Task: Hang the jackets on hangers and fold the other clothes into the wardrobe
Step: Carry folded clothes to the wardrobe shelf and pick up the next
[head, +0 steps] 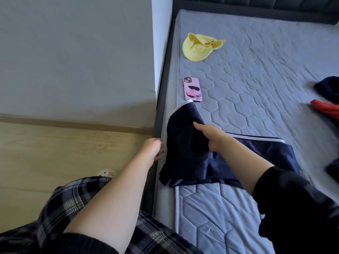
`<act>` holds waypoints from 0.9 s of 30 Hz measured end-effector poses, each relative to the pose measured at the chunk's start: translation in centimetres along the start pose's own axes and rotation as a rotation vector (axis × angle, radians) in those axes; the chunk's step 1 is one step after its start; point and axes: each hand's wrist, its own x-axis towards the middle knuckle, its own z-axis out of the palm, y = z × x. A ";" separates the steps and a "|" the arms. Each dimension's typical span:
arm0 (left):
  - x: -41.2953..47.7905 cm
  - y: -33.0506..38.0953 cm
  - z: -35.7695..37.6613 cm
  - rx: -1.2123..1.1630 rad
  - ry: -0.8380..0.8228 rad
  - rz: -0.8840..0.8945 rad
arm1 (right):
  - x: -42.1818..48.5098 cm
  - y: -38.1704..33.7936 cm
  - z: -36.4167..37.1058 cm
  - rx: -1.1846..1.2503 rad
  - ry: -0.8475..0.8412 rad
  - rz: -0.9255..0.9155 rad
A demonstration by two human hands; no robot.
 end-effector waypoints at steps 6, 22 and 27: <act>-0.5 0.9 -1.9 -0.229 -0.163 -0.039 | -1.7 -4.5 6.4 0.133 -0.128 -0.110; 1.4 0.2 -7.4 0.077 -0.118 0.067 | -1.8 -4.0 5.2 0.273 -0.132 -0.112; 2.0 -0.5 -4.8 0.262 -0.116 0.099 | -0.8 1.2 0.7 0.328 0.030 0.070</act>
